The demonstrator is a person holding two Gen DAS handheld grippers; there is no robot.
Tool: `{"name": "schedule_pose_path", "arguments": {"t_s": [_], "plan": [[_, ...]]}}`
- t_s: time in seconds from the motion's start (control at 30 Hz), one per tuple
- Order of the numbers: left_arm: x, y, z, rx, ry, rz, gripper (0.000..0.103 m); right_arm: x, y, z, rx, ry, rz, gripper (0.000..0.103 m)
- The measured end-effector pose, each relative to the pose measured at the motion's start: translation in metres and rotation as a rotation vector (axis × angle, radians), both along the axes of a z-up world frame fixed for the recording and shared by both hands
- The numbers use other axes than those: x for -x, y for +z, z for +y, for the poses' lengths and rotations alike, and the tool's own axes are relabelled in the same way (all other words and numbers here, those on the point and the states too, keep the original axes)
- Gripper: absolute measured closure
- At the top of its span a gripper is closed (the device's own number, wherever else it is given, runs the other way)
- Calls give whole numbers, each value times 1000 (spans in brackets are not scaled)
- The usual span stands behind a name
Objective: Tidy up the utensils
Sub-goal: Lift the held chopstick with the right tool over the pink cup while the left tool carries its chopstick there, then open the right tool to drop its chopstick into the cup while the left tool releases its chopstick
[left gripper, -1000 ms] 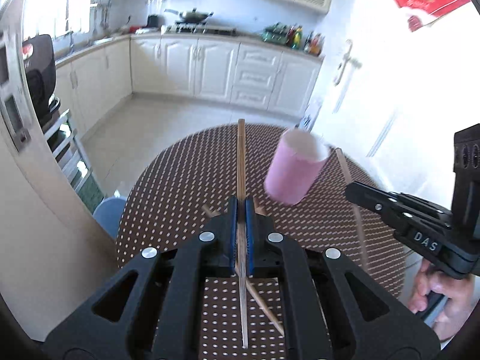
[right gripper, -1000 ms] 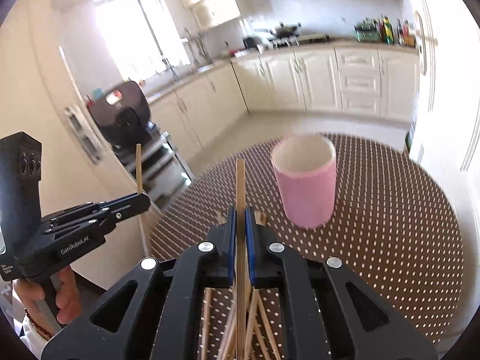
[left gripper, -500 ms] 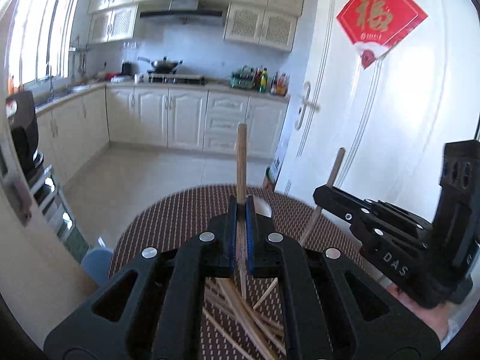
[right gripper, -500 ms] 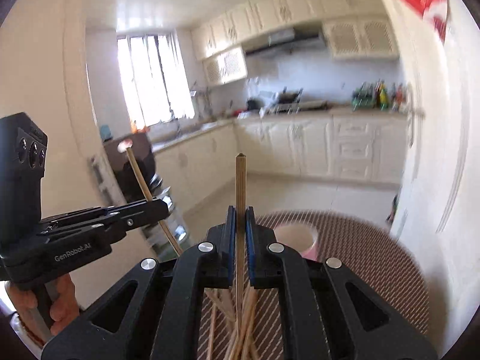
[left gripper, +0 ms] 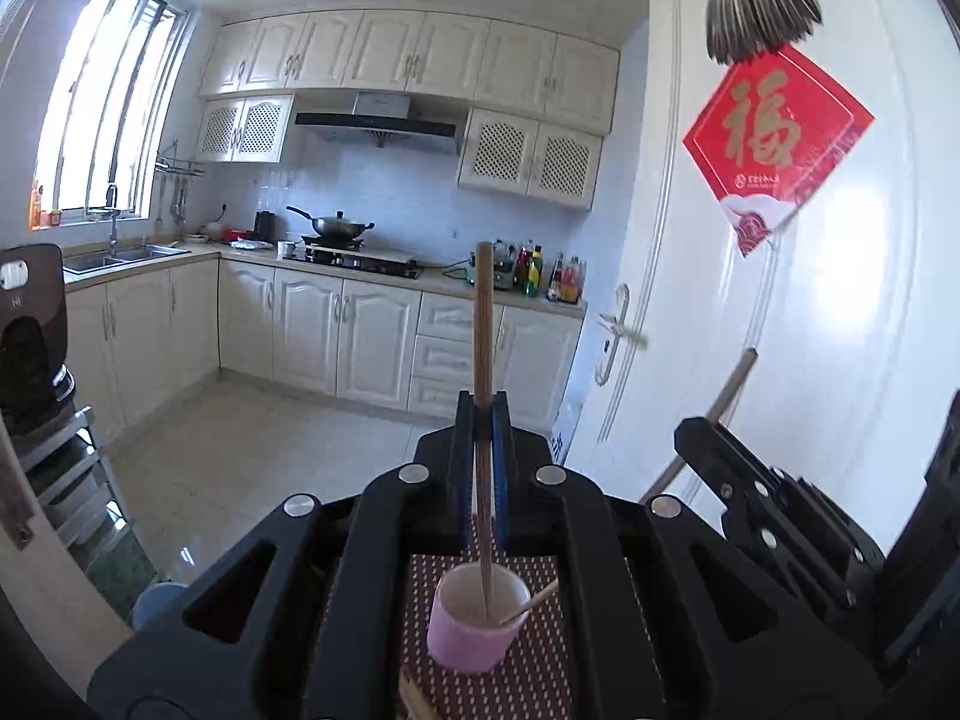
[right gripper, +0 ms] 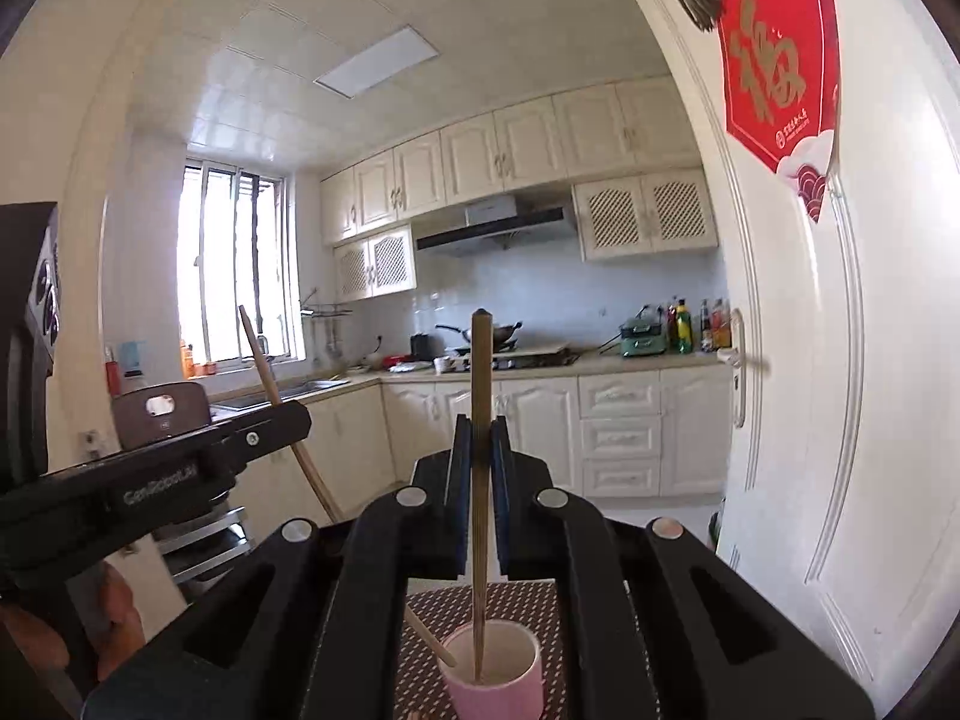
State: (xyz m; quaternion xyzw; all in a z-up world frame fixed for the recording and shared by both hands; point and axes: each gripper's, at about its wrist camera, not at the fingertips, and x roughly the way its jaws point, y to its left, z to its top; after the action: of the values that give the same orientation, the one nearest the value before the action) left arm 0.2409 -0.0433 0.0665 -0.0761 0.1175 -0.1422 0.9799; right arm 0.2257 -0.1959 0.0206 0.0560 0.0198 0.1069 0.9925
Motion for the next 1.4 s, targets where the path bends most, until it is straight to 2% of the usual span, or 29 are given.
{"name": "schedule_pose_path", "arguments": {"t_s": [0.1,0.2,0.4,0.73,0.87,0.97,1.03,1.13,1.27,1.4], "plan": [[-16,-16,-4,-11,7,18,97,-12,-8,-7,-10,0,19,98],[-30,-36,-8,-29,-2,73,97,-22,-15,-9,-8,-3,50,98],[-40,-65,-14,-76,-23,142,97,-32,-36,-10,-10,4,116,98],[-44,-80,-21,-125,-29,206,96,-42,-57,-7,-31,28,252,98],[-44,-83,-21,-126,-28,241,95,-41,-60,-6,-30,28,274,96],[-44,-84,-20,-125,-26,265,79,-37,-57,-8,-43,28,280,95],[-41,-84,-19,-121,-23,261,50,-36,-55,-9,-49,30,282,95],[-33,-82,-17,-119,-28,249,50,-33,-53,-10,-54,23,293,94],[-28,-79,-12,-113,-15,253,50,-27,-49,-15,-70,15,292,79],[-19,-75,-6,-115,-2,255,42,-18,-46,-17,-74,12,284,70]]}}
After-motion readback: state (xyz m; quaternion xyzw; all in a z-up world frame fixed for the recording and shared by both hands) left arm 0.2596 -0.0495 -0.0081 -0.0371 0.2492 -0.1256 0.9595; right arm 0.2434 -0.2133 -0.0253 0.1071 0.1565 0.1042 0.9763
